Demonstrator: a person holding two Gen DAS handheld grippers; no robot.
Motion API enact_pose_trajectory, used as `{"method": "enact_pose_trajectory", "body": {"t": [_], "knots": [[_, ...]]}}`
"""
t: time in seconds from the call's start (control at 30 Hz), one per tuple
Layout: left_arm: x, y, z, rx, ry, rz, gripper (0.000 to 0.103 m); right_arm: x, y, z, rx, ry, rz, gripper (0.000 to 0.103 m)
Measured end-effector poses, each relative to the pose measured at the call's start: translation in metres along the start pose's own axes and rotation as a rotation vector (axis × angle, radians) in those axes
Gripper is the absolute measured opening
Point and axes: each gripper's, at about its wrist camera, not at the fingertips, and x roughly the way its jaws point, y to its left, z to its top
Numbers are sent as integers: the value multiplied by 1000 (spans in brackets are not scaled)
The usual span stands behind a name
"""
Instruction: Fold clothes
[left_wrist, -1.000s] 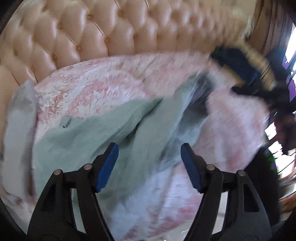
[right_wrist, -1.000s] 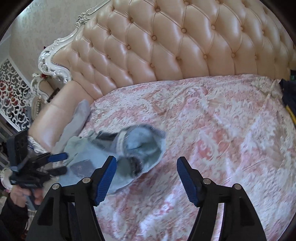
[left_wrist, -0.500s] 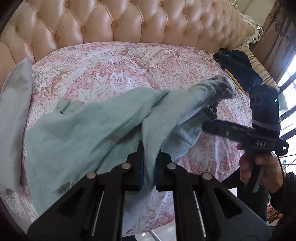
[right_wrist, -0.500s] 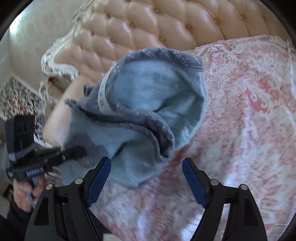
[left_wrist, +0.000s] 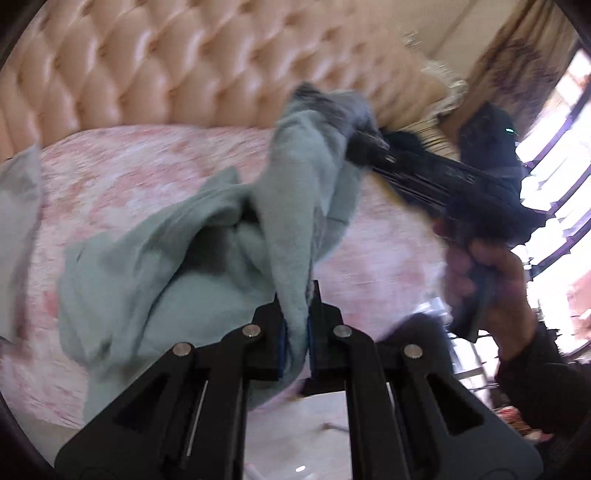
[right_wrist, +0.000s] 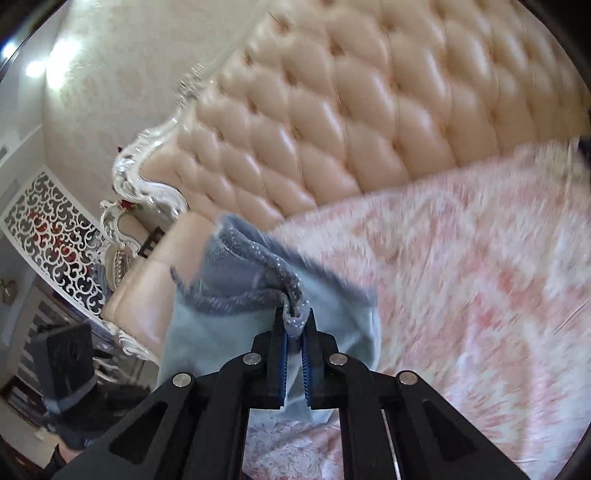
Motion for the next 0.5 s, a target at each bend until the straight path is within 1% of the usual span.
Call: {"method": "enact_pose_trajectory", "body": {"t": [0.03, 0.1, 0.17, 0.2, 0.27, 0.3, 0.33, 0.37, 0.4, 0.43, 0.5], "knots": [[-1, -14, -1, -5, -12, -40, 10, -18, 7, 7, -18, -19, -6, 6], [6, -37, -4, -1, -26, -91, 11, -46, 16, 19, -42, -50, -24, 6], [36, -54, -9, 19, -27, -122, 13, -77, 17, 26, -67, -69, -71, 6], [56, -56, -12, 9, -2, -130, 13, -82, 13, 26, -73, -65, -102, 6], [99, -57, -17, -23, 65, -153, 17, -86, -14, 20, -38, -48, -171, 6], [122, -55, -21, -42, 119, -172, 25, -85, -29, 16, -4, -33, -186, 6], [140, -52, -26, -60, 169, -179, 28, -83, -45, 9, 30, -20, -208, 6], [148, -49, -29, -73, 188, -180, 33, -81, -63, 1, 64, -8, -235, 6], [149, -45, -31, -89, 188, -173, 50, -78, -81, -8, 99, 5, -261, 6], [150, -40, -34, -105, 186, -165, 66, -74, -99, -18, 130, 18, -292, 6], [133, -28, -35, -108, 163, -205, 68, -71, -129, -36, 195, 30, -325, 6]]}}
